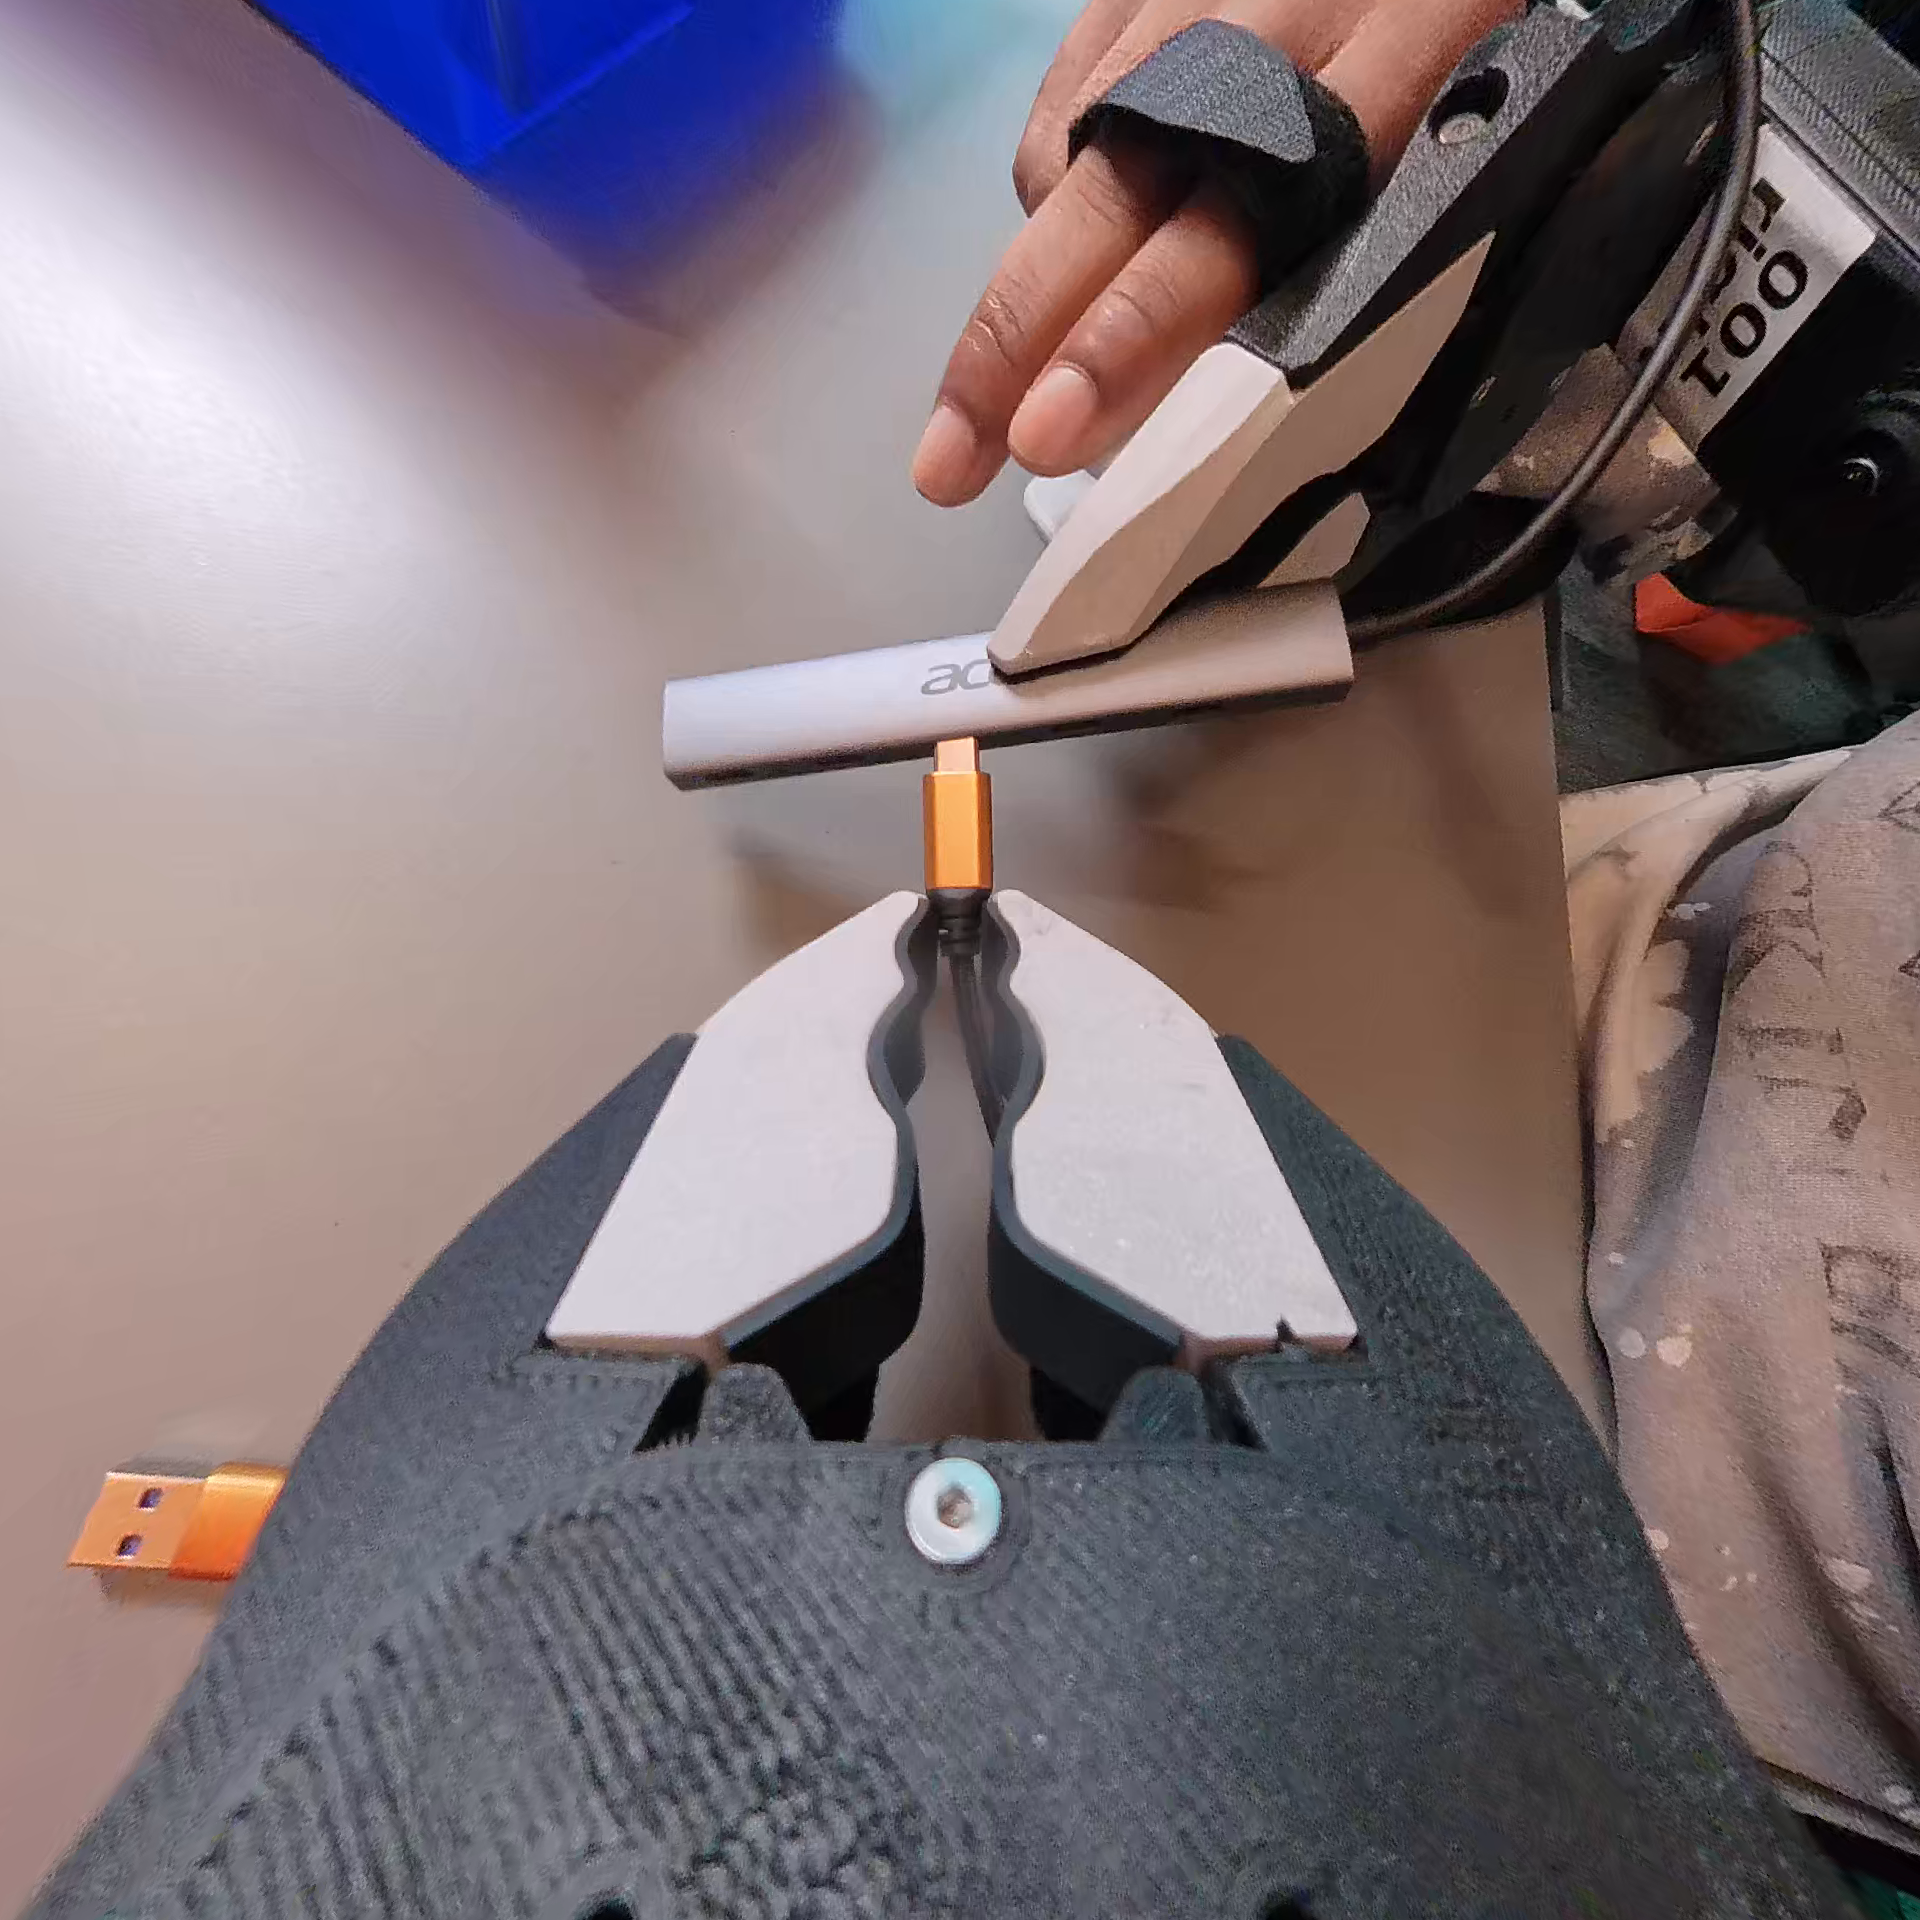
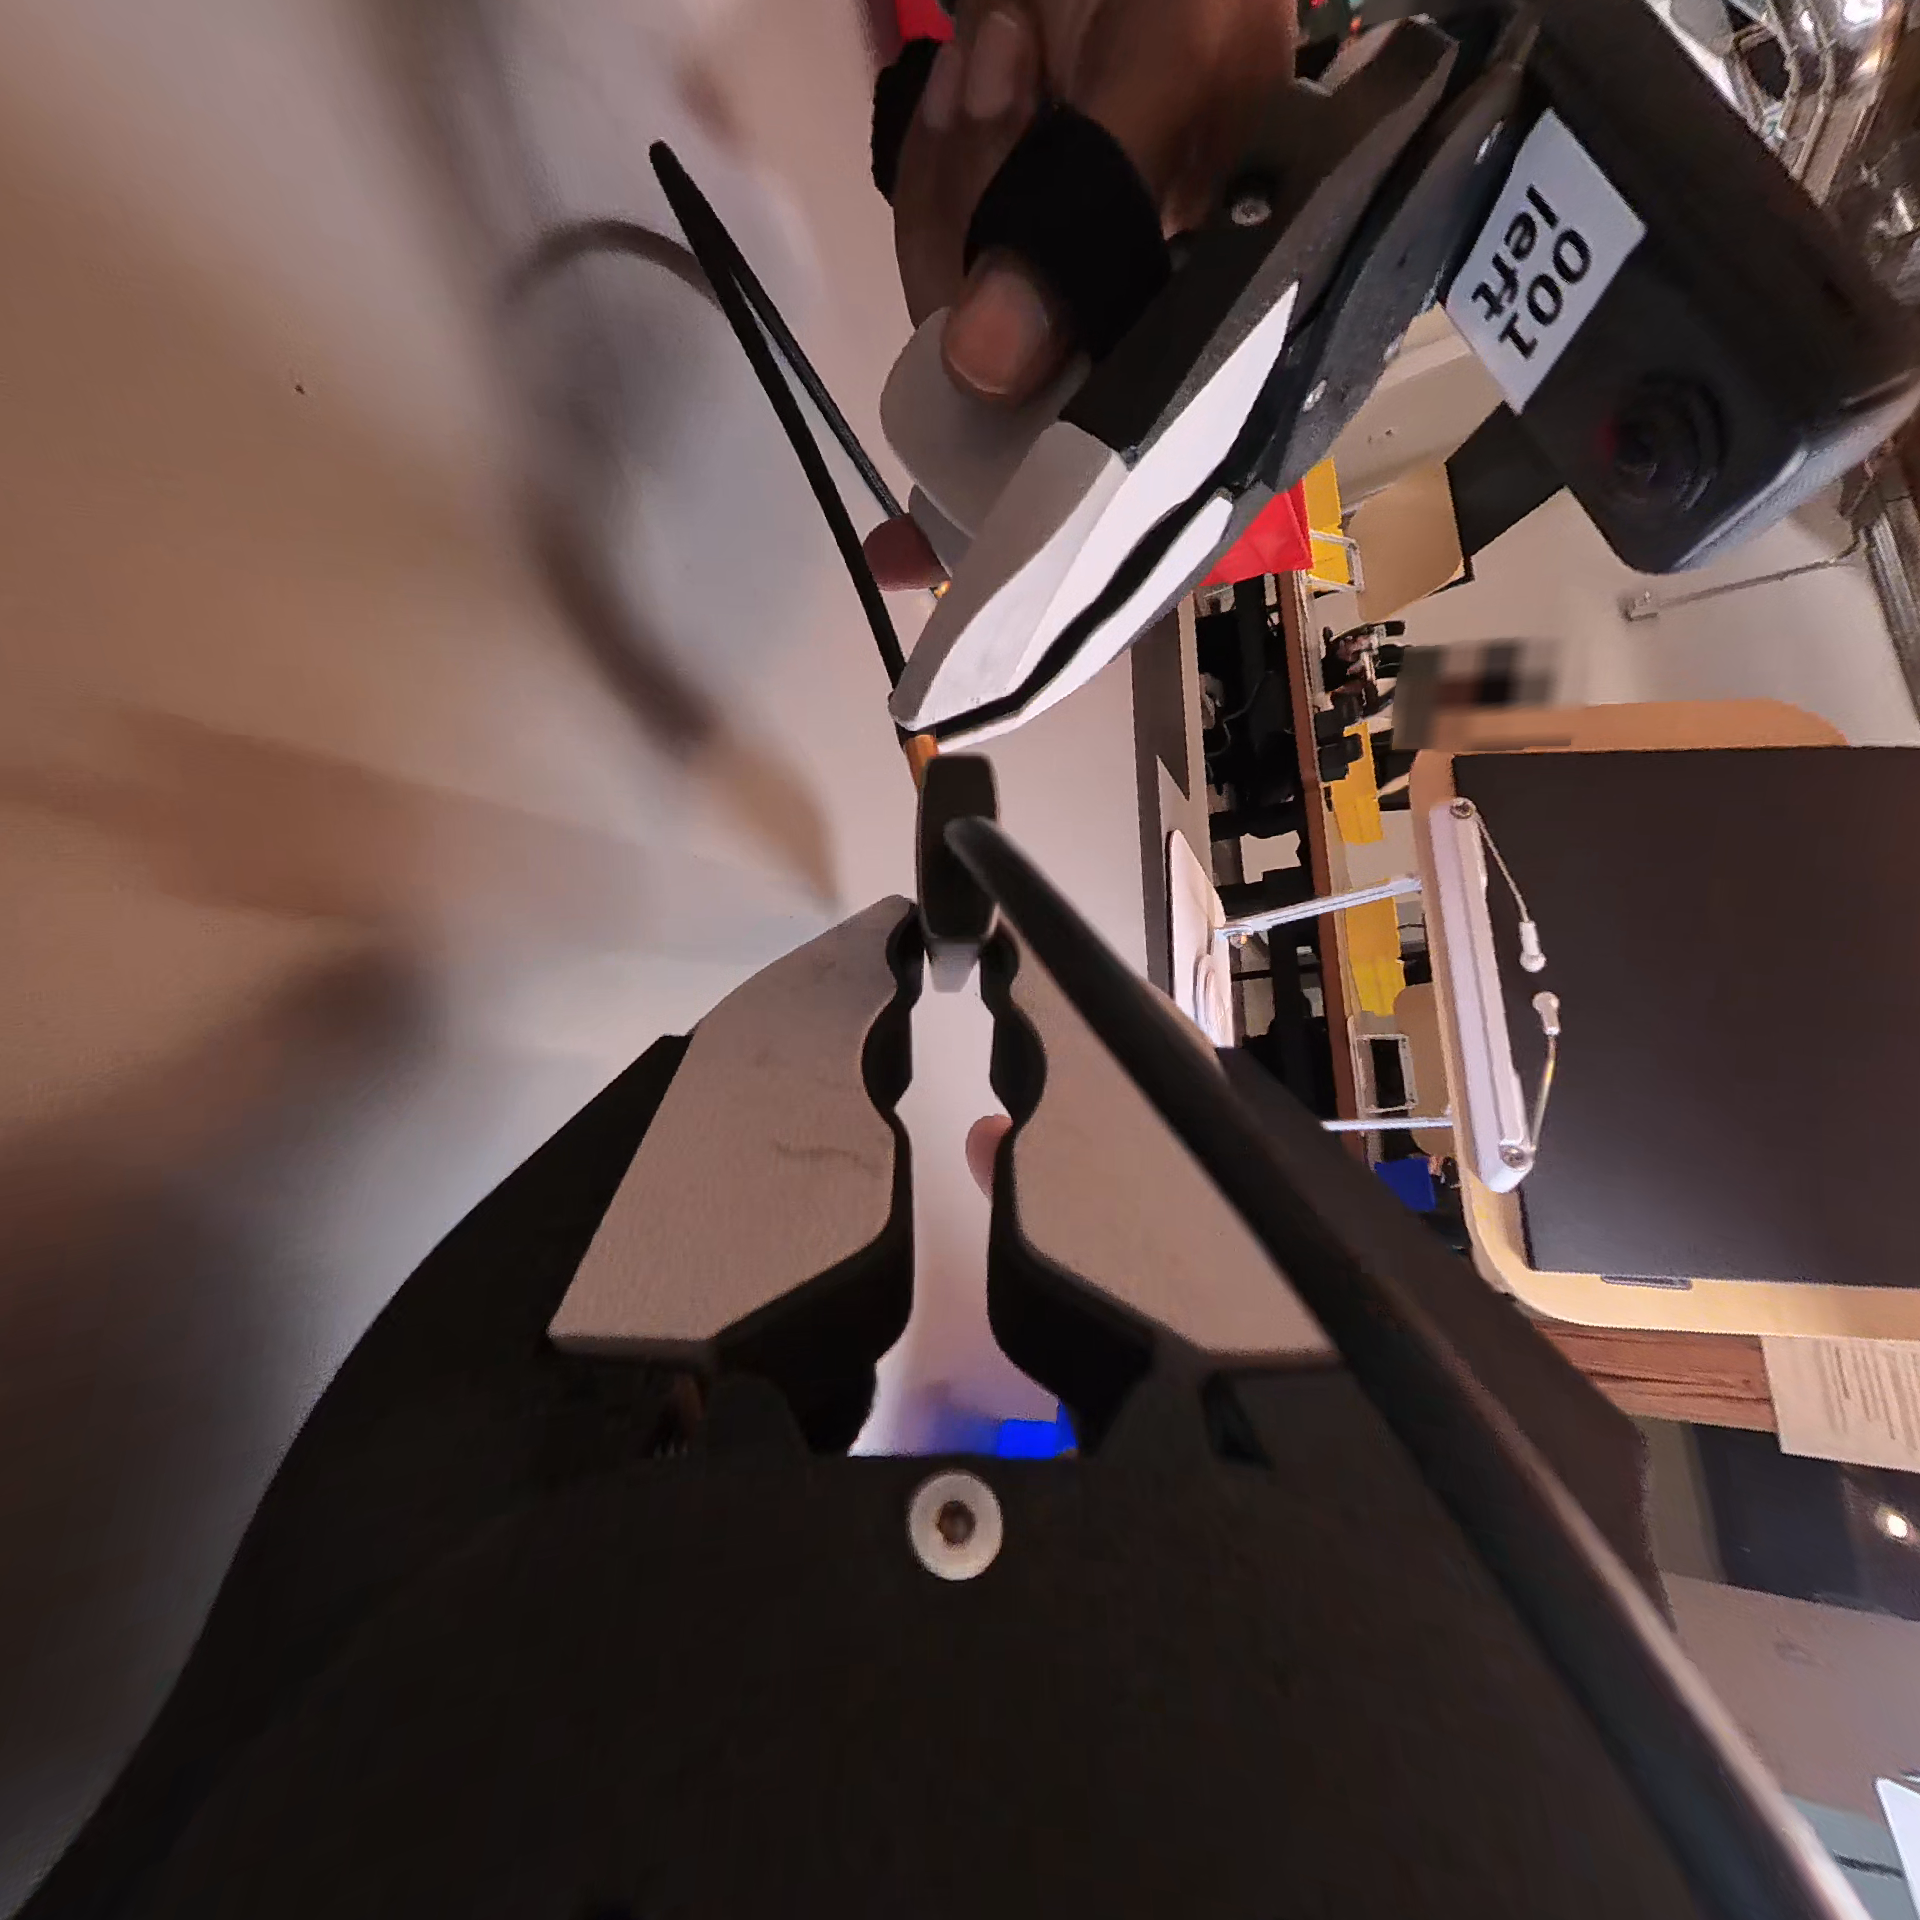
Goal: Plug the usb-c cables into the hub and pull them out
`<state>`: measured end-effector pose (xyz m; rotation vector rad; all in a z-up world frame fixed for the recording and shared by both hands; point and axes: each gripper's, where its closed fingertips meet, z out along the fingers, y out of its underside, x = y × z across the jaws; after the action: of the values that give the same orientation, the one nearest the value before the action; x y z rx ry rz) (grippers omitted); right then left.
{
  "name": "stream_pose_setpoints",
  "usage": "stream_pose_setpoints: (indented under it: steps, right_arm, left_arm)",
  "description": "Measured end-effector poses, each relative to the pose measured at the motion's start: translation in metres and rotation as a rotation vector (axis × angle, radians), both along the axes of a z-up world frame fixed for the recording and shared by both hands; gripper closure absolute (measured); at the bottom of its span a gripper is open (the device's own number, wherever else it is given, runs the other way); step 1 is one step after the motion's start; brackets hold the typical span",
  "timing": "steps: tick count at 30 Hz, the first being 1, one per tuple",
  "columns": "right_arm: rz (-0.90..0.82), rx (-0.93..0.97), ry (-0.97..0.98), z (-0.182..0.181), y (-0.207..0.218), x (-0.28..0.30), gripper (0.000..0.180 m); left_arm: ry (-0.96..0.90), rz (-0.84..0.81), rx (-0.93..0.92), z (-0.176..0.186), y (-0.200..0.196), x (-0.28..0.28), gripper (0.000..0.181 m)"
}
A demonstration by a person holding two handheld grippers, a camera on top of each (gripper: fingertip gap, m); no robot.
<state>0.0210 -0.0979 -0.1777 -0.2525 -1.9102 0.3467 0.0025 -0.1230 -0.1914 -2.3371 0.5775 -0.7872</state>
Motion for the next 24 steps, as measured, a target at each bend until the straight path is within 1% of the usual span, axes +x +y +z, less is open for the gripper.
stream_pose_setpoints:
  steps: [3, 5, 7, 10, 12, 14, 15, 18, 22, 24]
  right_arm:
    - [0.035, 0.007, 0.006, 0.000, -0.006, 0.002, 0.166]
    - [0.051, -0.018, 0.019, 0.004, -0.010, 0.004, 0.170]
    - [0.055, -0.038, 0.028, 0.007, -0.012, 0.004, 0.170]
    - [0.046, -0.075, 0.044, 0.010, -0.011, 0.002, 0.169]
    - [0.026, -0.076, 0.027, 0.007, -0.008, 0.000, 0.168]
    - [0.026, -0.057, 0.006, 0.002, -0.009, 0.000, 0.171]
    - [0.029, -0.051, 0.001, 0.000, -0.009, 0.001, 0.169]
    - [0.031, -0.025, 0.020, 0.003, -0.010, 0.001, 0.169]
    - [0.019, 0.026, 0.032, 0.002, -0.010, 0.000, 0.169]
    - [0.015, 0.042, 0.050, 0.005, -0.010, -0.001, 0.168]
  left_arm:
    - [-0.017, -0.040, 0.016, 0.003, -0.004, 0.001, 0.173]
    - [-0.065, -0.062, 0.020, 0.009, -0.007, 0.002, 0.173]
    - [-0.091, -0.072, 0.028, 0.012, -0.009, 0.003, 0.173]
    - [-0.130, -0.068, 0.034, 0.015, -0.008, 0.005, 0.173]
    - [-0.184, -0.098, 0.034, 0.021, -0.010, 0.014, 0.173]
    - [-0.151, -0.105, 0.036, 0.019, -0.010, 0.019, 0.173]
    - [-0.133, -0.106, 0.037, 0.018, -0.010, 0.020, 0.173]
    - [-0.156, -0.095, 0.032, 0.021, -0.010, 0.021, 0.173]
    - [-0.119, -0.091, 0.039, 0.018, -0.010, 0.020, 0.173]
    - [-0.132, -0.081, 0.050, 0.022, -0.009, 0.019, 0.173]
